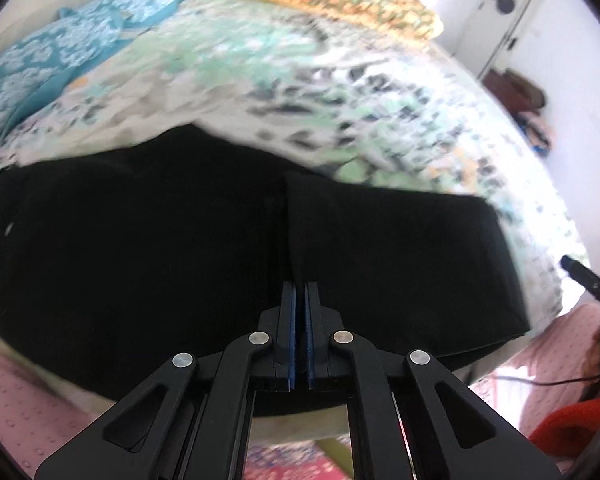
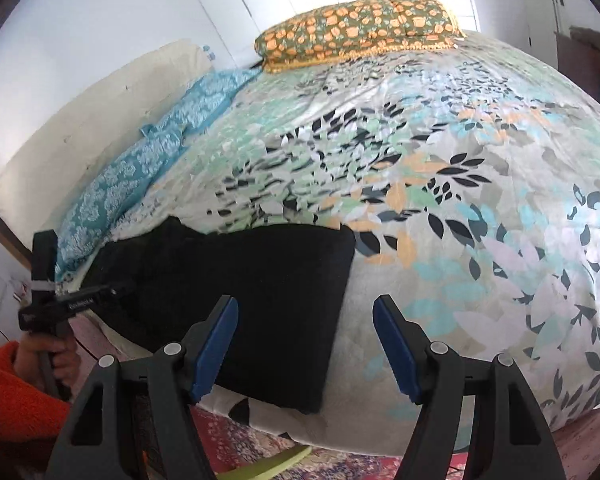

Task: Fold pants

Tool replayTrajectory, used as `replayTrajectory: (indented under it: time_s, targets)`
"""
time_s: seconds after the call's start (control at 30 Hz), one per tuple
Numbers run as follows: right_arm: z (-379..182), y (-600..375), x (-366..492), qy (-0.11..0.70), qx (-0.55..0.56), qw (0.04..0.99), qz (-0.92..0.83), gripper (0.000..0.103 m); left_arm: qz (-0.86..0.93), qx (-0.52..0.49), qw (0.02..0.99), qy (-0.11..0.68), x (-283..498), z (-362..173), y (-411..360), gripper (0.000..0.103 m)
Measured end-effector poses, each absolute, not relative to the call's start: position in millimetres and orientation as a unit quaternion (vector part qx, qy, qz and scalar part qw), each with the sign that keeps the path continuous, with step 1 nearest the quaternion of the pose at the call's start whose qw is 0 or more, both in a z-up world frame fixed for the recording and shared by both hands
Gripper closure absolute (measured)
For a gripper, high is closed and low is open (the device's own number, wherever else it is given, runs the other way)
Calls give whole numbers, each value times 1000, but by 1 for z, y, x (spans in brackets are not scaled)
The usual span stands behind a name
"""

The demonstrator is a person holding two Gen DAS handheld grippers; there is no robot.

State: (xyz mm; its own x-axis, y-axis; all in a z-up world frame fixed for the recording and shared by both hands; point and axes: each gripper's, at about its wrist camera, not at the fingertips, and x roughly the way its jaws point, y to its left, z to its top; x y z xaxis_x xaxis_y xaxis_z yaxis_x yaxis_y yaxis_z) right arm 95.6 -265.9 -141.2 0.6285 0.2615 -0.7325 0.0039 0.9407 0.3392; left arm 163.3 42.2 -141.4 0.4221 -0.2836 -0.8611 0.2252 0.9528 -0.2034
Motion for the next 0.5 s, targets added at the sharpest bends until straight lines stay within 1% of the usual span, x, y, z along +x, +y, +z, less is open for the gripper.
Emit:
replayTrajectory:
  time_s: [0.07,0.1,0.17,0.23,0.27,0.3,0.33,0.43,0.5]
  targets:
    - [-154,-261,103,452,155,875,73,32,-143,-30,826,545,169,-159,44,100]
    - [-159,-259,105,462,156,870,74,32,-143,-28,821,552,171,-165,42,98]
    - [-164,-260,105,475,156,863,72,32,-142,-12,824,549,172,-164,36,95]
    - [-162,-264,101,473,148,866,63,32,-141,-11,833,535,171,-156,37,82]
    - [-162,-267,98,471,146,868,57,32,-136,-19,838,528,171,-152,41,60]
    - [-162,-271,97,471,149,868,51,32,-126,-27,844,521,171,-149,46,44]
    - [-164,-274,96,471,156,867,49,32,-116,-37,850,513,171,-146,51,42]
    - [-167,-280,99,471,185,861,54,32,-104,-66,853,507,176,-144,65,42]
    - [-171,-280,104,471,214,853,71,32,-103,-65,849,513,179,-148,64,42]
